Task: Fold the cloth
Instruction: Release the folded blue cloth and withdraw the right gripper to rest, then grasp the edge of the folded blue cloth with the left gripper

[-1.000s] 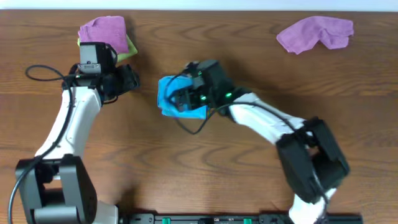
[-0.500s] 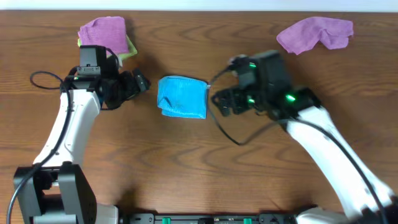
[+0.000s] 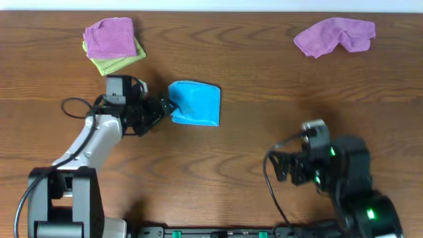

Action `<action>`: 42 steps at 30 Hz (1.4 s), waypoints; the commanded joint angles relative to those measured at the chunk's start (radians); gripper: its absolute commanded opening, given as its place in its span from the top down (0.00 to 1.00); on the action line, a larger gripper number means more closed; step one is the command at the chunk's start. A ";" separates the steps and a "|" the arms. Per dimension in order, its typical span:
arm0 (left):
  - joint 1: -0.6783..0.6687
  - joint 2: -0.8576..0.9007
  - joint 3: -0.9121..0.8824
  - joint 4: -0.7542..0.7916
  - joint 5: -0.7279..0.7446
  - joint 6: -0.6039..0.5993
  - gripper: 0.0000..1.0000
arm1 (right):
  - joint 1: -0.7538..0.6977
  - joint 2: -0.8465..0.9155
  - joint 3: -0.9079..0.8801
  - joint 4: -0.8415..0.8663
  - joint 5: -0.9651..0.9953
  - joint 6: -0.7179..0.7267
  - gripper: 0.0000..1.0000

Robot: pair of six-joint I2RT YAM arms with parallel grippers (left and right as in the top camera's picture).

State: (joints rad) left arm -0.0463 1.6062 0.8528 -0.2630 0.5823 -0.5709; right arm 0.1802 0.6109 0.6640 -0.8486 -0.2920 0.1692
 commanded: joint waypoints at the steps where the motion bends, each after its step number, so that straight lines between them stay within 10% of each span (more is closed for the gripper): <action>1: -0.023 -0.009 -0.050 0.068 0.021 -0.109 0.05 | -0.024 -0.087 -0.023 -0.037 -0.003 0.076 0.01; 31: -0.149 0.090 -0.166 0.430 -0.115 -0.373 0.00 | -0.029 -0.148 -0.023 -0.121 -0.003 0.130 0.01; 42: -0.191 0.185 -0.166 0.553 -0.145 -0.395 0.35 | -0.029 -0.148 -0.023 -0.121 -0.003 0.130 0.01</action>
State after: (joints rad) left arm -0.2268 1.7409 0.6933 0.2878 0.4728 -0.9611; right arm 0.1608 0.4690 0.6510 -0.9684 -0.2920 0.2821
